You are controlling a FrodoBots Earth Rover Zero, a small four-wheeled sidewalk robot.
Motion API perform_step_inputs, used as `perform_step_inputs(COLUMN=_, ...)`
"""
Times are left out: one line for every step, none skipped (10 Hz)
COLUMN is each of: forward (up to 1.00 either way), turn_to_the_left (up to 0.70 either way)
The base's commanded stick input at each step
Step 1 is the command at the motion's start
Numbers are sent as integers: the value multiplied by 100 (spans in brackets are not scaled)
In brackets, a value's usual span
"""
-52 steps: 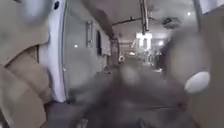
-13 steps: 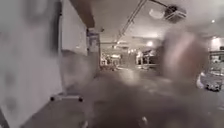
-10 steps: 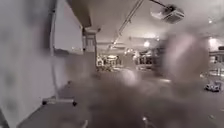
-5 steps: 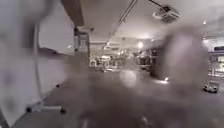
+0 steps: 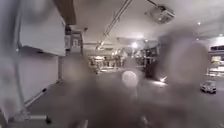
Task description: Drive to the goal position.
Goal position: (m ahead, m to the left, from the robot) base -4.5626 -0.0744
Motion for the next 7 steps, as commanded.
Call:
perform_step_inputs(forward=45, turn_to_the_left=-27)
perform_step_inputs(forward=45, turn_to_the_left=-27)
perform_step_inputs(forward=45, turn_to_the_left=-27)
perform_step_inputs(forward=45, turn_to_the_left=-27)
perform_step_inputs(forward=45, turn_to_the_left=-27)
perform_step_inputs(forward=40, turn_to_the_left=-39)
perform_step_inputs(forward=27, turn_to_the_left=-68)
